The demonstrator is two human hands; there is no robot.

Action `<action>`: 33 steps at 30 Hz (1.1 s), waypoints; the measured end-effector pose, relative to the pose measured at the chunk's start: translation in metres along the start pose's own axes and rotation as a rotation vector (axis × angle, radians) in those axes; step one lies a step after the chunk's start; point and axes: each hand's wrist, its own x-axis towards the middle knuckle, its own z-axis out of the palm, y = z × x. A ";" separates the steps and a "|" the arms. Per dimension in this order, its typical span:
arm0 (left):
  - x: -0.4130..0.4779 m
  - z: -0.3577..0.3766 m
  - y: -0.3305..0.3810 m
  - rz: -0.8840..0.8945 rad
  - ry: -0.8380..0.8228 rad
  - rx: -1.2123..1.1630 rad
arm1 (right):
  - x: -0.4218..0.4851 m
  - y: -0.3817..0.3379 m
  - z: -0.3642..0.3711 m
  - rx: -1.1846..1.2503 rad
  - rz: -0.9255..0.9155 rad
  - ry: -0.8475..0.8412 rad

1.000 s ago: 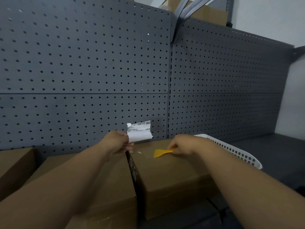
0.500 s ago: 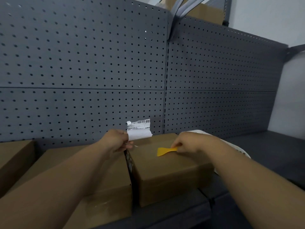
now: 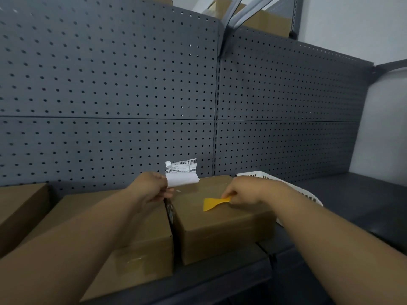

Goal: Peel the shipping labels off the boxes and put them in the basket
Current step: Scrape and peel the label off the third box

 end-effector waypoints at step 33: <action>-0.034 -0.016 -0.004 0.003 -0.034 -0.060 | -0.051 0.008 -0.009 -0.045 0.153 -0.074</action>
